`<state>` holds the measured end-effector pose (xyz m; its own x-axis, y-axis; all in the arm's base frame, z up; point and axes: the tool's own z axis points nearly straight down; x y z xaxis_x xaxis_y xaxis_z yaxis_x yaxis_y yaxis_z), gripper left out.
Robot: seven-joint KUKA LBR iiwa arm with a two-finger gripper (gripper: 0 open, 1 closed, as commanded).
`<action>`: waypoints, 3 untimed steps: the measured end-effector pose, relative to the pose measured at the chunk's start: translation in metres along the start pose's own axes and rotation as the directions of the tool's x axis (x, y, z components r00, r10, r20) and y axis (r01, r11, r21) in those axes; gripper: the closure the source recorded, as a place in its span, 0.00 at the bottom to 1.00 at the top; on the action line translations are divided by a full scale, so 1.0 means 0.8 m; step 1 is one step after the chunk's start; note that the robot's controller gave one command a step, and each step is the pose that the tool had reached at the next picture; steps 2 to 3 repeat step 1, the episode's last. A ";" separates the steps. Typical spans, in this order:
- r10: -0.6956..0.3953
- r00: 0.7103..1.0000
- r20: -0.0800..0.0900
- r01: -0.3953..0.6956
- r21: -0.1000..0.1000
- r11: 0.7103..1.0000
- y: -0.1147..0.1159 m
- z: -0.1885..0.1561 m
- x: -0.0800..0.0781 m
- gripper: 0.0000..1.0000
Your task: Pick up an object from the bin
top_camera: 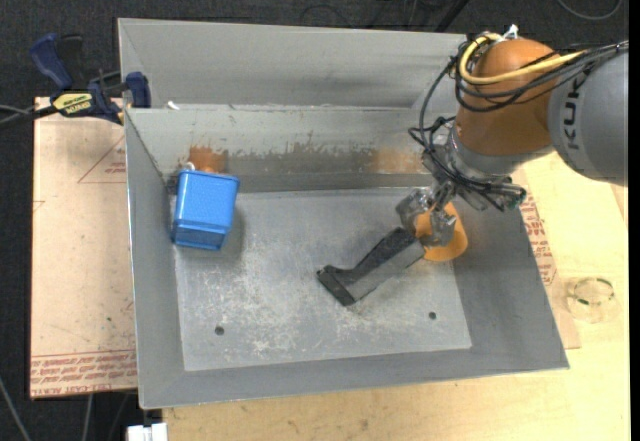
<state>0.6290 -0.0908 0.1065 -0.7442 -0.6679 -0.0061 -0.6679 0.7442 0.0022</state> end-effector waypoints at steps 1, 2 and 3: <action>0.000 1.000 0.000 0.000 0.000 1.000 0.000 0.000 0.000 0.00; 0.000 1.000 0.000 0.000 0.000 1.000 0.000 0.000 0.000 0.00; 0.000 1.000 0.000 0.000 0.000 1.000 0.000 0.000 0.000 0.00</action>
Offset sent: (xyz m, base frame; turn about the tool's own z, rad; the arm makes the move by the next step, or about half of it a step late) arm 0.0000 0.0000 0.0000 0.0000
